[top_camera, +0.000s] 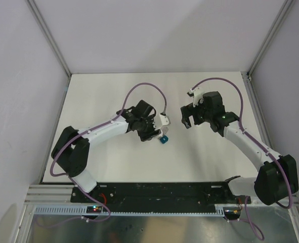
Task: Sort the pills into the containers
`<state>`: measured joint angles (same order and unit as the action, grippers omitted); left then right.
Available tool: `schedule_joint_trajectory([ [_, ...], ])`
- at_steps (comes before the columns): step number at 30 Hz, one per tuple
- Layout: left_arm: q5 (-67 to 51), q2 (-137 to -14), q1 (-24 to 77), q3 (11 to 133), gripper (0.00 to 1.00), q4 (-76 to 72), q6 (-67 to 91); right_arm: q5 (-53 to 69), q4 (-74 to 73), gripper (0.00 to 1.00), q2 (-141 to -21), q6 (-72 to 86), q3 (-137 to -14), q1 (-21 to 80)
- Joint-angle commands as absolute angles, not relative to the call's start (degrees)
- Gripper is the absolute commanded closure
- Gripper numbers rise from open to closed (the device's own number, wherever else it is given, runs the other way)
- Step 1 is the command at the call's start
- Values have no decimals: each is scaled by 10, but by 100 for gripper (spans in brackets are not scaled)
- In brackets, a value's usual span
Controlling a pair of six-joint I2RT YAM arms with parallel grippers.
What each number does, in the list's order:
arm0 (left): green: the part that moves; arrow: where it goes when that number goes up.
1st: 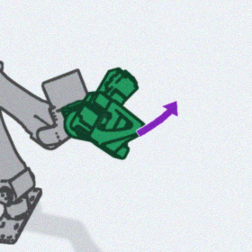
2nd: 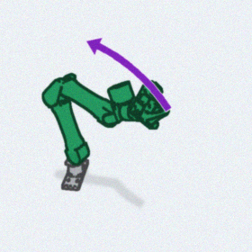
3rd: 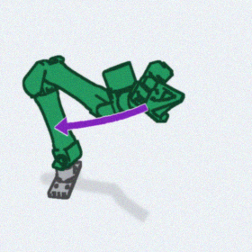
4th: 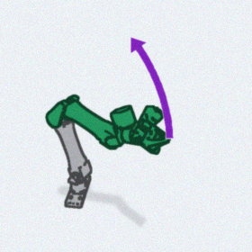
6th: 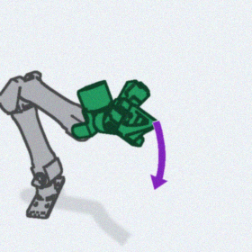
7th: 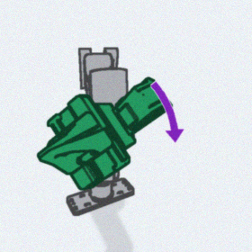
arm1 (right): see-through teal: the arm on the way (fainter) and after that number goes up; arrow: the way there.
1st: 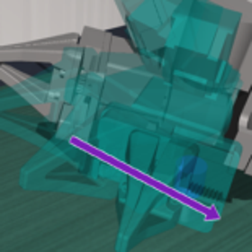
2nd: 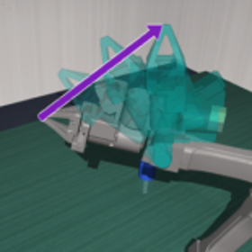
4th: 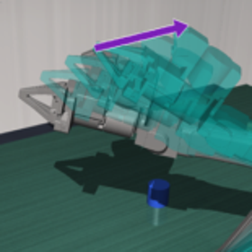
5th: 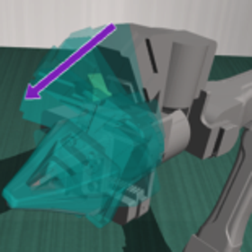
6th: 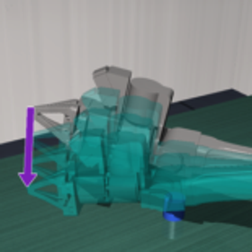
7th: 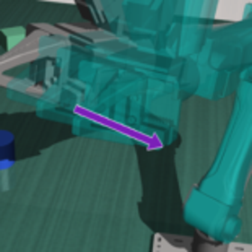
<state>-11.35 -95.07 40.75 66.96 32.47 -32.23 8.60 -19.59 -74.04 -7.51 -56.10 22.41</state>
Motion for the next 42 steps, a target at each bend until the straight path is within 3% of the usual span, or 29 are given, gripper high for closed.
schedule_joint_trajectory([
  [1, -152, -898, 395, 640, 100, 266, -306, 111, -195, 1, -739, -67, -562, 217],
  [22, -200, -669, 376, 474, 100, 13, -178, 286, -179, 1, -698, -81, -572, 210],
  [34, -206, -624, 374, 500, 100, -22, -129, 483, -181, 2, -710, -39, -639, 212],
  [42, -233, -640, 374, 532, 100, -21, -85, 543, -195, 1, -765, 19, -717, 230],
])
